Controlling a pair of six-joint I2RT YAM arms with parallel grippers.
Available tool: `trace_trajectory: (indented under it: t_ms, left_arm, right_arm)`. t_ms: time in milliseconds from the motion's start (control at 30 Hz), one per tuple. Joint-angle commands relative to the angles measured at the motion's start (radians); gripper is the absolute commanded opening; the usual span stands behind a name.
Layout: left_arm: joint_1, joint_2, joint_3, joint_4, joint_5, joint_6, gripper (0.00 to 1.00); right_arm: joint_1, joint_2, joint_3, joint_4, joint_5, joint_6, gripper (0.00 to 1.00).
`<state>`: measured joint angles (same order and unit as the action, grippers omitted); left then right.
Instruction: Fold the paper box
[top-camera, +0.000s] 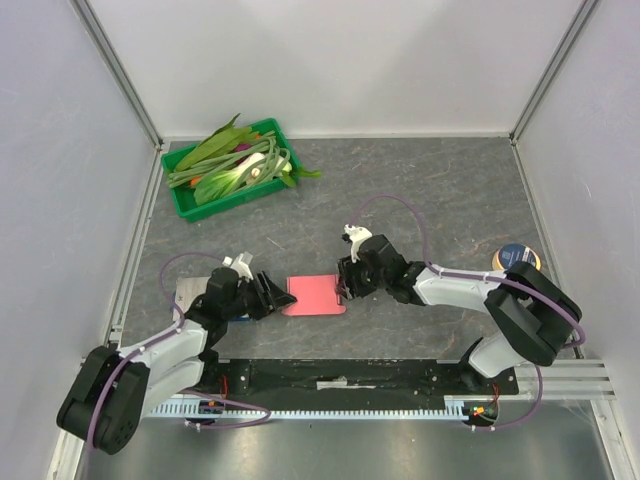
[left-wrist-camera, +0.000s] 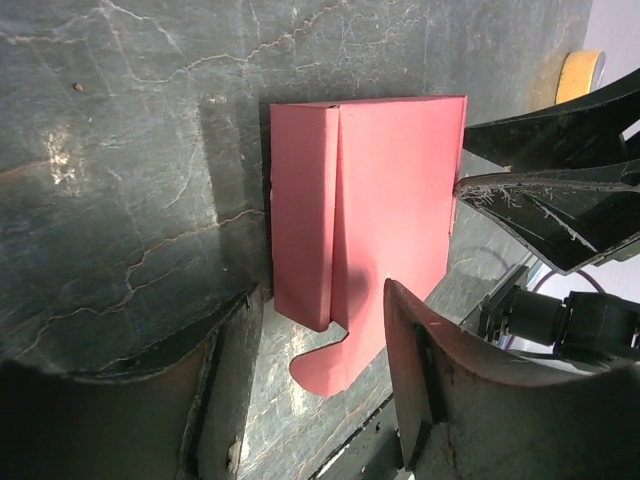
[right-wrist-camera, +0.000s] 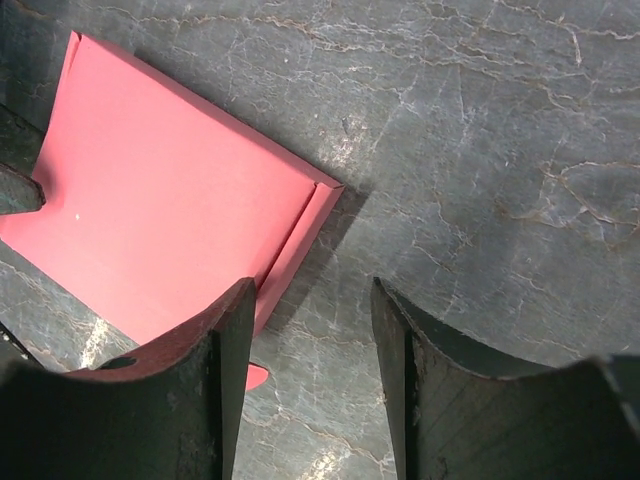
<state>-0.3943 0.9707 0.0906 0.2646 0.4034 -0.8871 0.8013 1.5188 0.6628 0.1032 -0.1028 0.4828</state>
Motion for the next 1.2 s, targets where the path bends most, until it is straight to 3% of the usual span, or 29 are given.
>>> trace_trajectory:
  t_ms: [0,100,300,567,700,833,967,1033,1167]
  left_arm:
    - [-0.002,-0.016,-0.005,-0.01,0.018,0.079,0.59]
    - [-0.002,-0.094,-0.005,-0.066,0.012,0.071,0.68]
    - [-0.001,-0.211,0.014,-0.146,0.005,0.057,0.81]
    - [0.0,-0.044,0.014,0.079,0.089,-0.006,0.82]
    - [-0.002,-0.053,-0.005,0.159,0.091,-0.041,0.82]
    - [-0.002,-0.118,-0.009,0.159,0.098,-0.053,0.8]
    - [-0.002,-0.262,-0.026,0.056,0.02,-0.079,0.8]
    - [-0.002,-0.329,-0.049,0.041,0.0,-0.105,0.84]
    - [-0.002,-0.284,-0.029,0.024,0.004,-0.095,0.88]
  right_arm:
    - [0.001,-0.028,-0.026,0.004,0.02,0.013,0.54]
    - [-0.002,-0.031,-0.046,0.015,0.04,0.034,0.42]
    - [-0.013,-0.045,-0.112,0.073,0.031,0.059,0.39]
    - [-0.014,-0.06,-0.121,0.085,0.026,0.065,0.39]
    - [-0.016,-0.051,-0.114,0.087,0.015,0.062,0.39]
    - [-0.016,-0.046,-0.109,0.095,0.008,0.065,0.39]
    - [-0.016,-0.037,-0.106,0.096,0.009,0.056,0.39]
    - [-0.014,-0.036,-0.106,0.098,0.006,0.056,0.39]
    - [-0.014,-0.028,-0.104,0.116,-0.006,0.062,0.39]
